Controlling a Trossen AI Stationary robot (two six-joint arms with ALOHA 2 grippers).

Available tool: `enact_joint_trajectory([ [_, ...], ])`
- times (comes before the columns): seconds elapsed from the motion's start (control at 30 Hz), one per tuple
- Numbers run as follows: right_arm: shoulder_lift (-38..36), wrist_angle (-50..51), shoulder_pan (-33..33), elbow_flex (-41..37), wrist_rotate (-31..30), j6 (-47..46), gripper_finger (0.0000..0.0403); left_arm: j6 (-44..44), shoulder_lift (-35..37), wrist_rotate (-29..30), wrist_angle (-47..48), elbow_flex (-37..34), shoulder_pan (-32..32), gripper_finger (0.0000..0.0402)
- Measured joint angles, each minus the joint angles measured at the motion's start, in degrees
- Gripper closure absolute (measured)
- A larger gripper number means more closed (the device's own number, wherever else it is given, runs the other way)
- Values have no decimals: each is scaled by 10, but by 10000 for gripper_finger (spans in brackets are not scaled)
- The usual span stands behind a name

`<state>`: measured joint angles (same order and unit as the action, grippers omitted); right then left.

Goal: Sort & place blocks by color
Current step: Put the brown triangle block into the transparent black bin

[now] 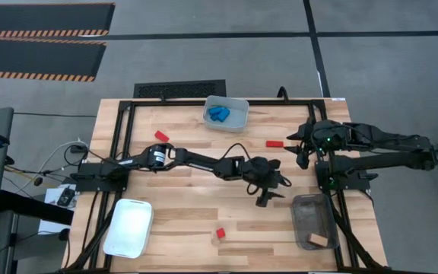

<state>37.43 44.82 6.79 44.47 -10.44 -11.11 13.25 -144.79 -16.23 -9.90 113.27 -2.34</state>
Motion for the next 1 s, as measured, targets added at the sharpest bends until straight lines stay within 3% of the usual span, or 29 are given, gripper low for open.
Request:
enact_joint_trajectory([
  [0.23,0,0,0,0,0,0,184,60,-5,-58,59,0,22,76],
  [0.47,1,-2,0,0,0,0,184,73,-30,-59,57,-1,29,62],
  [0.67,1,-3,0,0,0,0,184,80,-47,-67,28,-1,28,104],
  [1.0,1,-2,0,0,1,0,184,89,-47,-71,27,0,26,242],
])
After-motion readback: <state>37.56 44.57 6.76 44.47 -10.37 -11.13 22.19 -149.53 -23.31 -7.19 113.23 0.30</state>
